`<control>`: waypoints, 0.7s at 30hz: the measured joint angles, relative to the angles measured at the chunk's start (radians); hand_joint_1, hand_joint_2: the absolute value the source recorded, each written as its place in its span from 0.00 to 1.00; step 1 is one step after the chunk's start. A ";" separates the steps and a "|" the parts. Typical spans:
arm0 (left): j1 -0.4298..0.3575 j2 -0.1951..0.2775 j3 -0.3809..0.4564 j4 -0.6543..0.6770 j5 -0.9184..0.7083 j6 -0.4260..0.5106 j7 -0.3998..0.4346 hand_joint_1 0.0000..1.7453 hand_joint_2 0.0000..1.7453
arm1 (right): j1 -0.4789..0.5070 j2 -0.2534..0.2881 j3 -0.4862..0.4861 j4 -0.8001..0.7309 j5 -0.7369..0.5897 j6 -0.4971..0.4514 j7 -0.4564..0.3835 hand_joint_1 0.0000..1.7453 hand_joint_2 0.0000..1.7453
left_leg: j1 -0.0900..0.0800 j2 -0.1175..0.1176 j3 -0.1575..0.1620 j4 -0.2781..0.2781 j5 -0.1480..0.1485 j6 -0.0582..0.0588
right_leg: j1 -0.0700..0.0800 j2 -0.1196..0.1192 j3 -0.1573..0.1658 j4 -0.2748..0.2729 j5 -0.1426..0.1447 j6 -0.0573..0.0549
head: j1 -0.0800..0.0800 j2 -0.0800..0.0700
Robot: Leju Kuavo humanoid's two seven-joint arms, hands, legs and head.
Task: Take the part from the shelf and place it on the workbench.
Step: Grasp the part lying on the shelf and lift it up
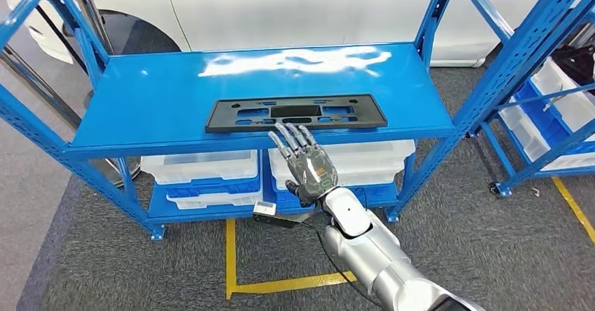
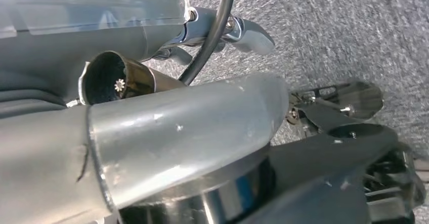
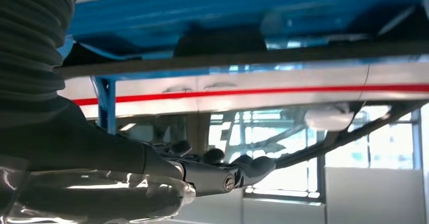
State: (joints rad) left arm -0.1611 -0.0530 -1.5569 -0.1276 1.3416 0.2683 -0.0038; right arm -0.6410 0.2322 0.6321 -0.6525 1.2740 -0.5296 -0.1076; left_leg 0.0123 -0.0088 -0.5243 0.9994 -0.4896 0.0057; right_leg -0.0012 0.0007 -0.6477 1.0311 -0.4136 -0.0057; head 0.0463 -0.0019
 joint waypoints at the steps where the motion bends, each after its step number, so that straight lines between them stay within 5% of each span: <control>1: -0.001 0.000 0.000 0.000 0.000 0.000 0.000 0.00 0.00 | 0.006 0.006 0.009 -0.005 -0.001 0.004 -0.004 0.00 1.00 | 0.000 0.000 0.003 0.001 -0.002 -0.008 | 0.001 0.002 0.006 -0.008 -0.001 -0.007 | 0.001 0.000; 4: -0.002 0.000 0.000 0.000 0.000 0.000 -0.001 0.00 0.00 | 0.016 0.027 0.037 -0.017 -0.007 0.010 -0.009 0.00 1.00 | 0.003 0.003 -0.016 0.063 -0.028 -0.021 | -0.003 0.005 0.032 -0.016 -0.009 -0.026 | 0.000 0.000; 7: -0.003 0.000 0.000 0.000 0.000 0.000 -0.002 0.00 0.00 | 0.023 0.038 0.063 -0.021 -0.013 0.018 -0.011 0.00 1.00 | 0.004 0.003 -0.129 0.249 -0.098 -0.023 | 0.000 0.003 0.052 -0.018 -0.025 -0.039 | -0.001 0.000; 9: 0.000 0.000 0.000 0.000 0.001 0.000 -0.001 0.00 0.00 | 0.031 0.040 0.077 -0.021 -0.016 0.021 -0.013 0.00 1.00 | 0.004 0.003 -0.178 0.294 -0.090 -0.024 | 0.004 0.004 0.066 -0.016 -0.039 -0.042 | -0.001 0.000; 12: 0.003 0.000 0.000 0.000 0.001 0.000 -0.001 0.00 0.00 | 0.036 0.045 0.093 -0.023 -0.023 0.023 -0.014 0.00 1.00 | 0.002 0.004 -0.139 0.133 0.042 -0.014 | 0.008 0.007 0.095 -0.011 -0.064 -0.039 | -0.001 0.000; 13: 0.001 0.000 0.000 0.000 0.000 0.000 -0.001 0.00 0.00 | 0.035 0.046 0.097 -0.025 -0.025 0.024 -0.014 0.00 1.00 | -0.001 0.005 -0.123 0.077 0.061 -0.011 | 0.009 0.007 0.101 -0.009 -0.071 -0.036 | -0.001 0.000; 18: -0.001 0.000 0.000 0.000 0.000 0.000 0.000 0.00 0.00 | 0.036 0.050 0.111 -0.031 -0.033 0.026 -0.013 0.00 1.00 | -0.004 0.005 -0.096 0.017 0.072 0.010 | 0.013 0.005 0.110 -0.004 -0.099 -0.008 | 0.000 0.000; 21: -0.003 0.000 0.000 0.000 0.000 0.000 0.000 0.00 0.00 | 0.031 0.050 0.113 -0.035 -0.047 0.027 -0.004 0.00 1.00 | 0.004 0.006 -0.078 0.006 0.065 0.022 | 0.008 0.003 0.048 0.119 -0.155 0.010 | 0.003 0.000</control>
State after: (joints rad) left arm -0.1640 -0.0534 -1.5572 -0.1274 1.3416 0.2678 -0.0034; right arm -0.6104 0.2826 0.7456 -0.6873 1.2265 -0.5023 -0.1112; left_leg 0.0159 -0.0031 -0.6027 1.0057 -0.4241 0.0279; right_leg 0.0067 0.0041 -0.5996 1.1500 -0.5685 0.0043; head 0.0488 -0.0019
